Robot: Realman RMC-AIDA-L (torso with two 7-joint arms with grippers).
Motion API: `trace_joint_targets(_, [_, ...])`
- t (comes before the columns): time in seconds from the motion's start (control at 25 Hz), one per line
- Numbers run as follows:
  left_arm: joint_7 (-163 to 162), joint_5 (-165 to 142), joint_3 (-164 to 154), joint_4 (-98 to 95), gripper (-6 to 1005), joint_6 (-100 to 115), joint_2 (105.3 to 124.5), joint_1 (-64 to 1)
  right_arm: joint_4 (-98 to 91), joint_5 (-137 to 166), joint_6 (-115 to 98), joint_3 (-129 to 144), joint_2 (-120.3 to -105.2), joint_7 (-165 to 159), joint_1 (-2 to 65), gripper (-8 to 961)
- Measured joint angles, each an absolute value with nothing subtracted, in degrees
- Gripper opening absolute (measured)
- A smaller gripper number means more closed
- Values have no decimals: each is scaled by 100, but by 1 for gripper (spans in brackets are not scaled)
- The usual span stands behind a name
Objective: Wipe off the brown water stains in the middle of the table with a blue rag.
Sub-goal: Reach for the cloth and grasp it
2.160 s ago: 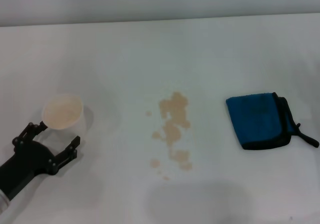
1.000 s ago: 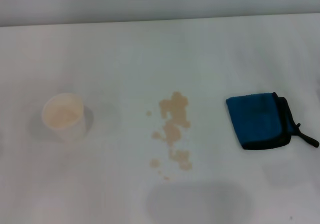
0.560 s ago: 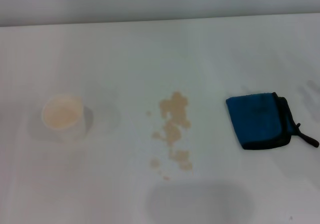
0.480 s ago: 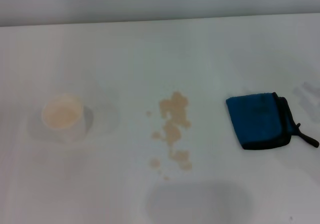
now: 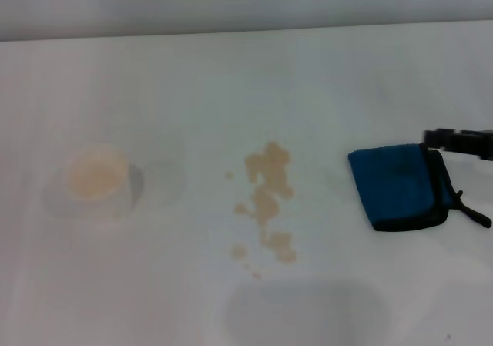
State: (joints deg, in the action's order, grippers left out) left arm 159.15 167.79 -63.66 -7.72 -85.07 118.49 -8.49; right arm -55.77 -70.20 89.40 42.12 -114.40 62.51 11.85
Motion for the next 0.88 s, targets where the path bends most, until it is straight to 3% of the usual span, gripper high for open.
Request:
trace_joint_targets(0.32, [15920,16779,-6307,-840,877,-8426,11834,-1028,-5820,-6143,8919,4675,-11465,5435,1966,527])
trace_joint_targets(0.88, [15952,16778,-5989,-850,880,-8275,11851,-1070,-7125,-3847,8459,6500,-11516,3274,2739,530])
